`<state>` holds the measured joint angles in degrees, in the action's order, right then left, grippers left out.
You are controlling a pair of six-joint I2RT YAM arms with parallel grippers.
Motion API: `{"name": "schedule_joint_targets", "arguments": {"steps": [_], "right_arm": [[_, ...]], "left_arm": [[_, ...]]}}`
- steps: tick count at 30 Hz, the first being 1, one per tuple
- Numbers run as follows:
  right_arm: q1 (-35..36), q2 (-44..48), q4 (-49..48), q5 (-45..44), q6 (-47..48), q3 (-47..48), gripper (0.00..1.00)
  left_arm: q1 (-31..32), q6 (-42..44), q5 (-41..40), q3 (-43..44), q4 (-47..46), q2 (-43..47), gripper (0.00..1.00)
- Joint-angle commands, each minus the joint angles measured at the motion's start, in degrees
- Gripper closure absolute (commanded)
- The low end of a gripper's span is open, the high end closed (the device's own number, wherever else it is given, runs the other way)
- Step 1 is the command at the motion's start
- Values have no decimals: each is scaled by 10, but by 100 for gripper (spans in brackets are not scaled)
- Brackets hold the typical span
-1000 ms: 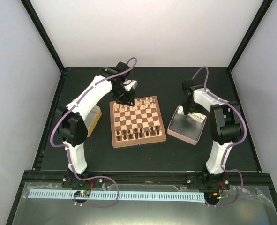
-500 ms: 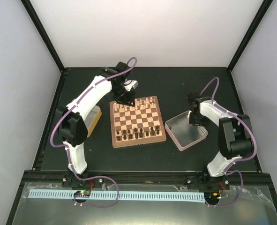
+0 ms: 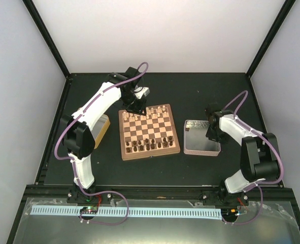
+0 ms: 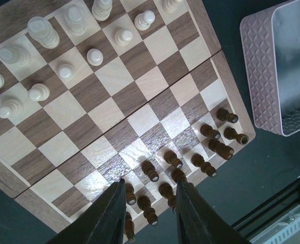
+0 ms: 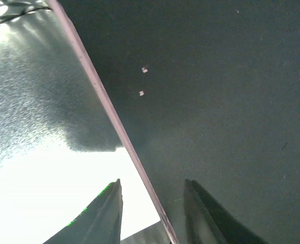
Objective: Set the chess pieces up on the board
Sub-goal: Adjust the storage box at the center of the board, then pick up the chess piece from the storage box.
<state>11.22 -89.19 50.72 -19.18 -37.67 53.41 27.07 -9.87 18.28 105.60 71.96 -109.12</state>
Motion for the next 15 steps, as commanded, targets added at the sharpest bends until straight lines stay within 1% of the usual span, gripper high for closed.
{"name": "schedule_joint_targets", "arguments": {"steps": [1, 4, 6, 9, 12, 15], "right_arm": [[-2, 38, 4, 13, -19, 21, 60], [-1, 75, 22, 29, -5, 60, 53], [-2, 92, 21, 62, -3, 81, 52], [-1, 100, -37, 181, -22, 68, 53], [8, 74, -144, 301, -99, 33, 58], [27, 30, -197, 331, -213, 28, 61]], "left_arm": [[4, 2, 10, 19, -1, 3, 71], [3, -1, 11, 19, -3, 5, 71], [5, -4, 14, 18, -6, 6, 71], [7, -13, 28, 8, -25, 13, 68], [10, -28, 43, -9, -53, 25, 65], [11, -47, 49, -31, -85, 40, 63]]}}
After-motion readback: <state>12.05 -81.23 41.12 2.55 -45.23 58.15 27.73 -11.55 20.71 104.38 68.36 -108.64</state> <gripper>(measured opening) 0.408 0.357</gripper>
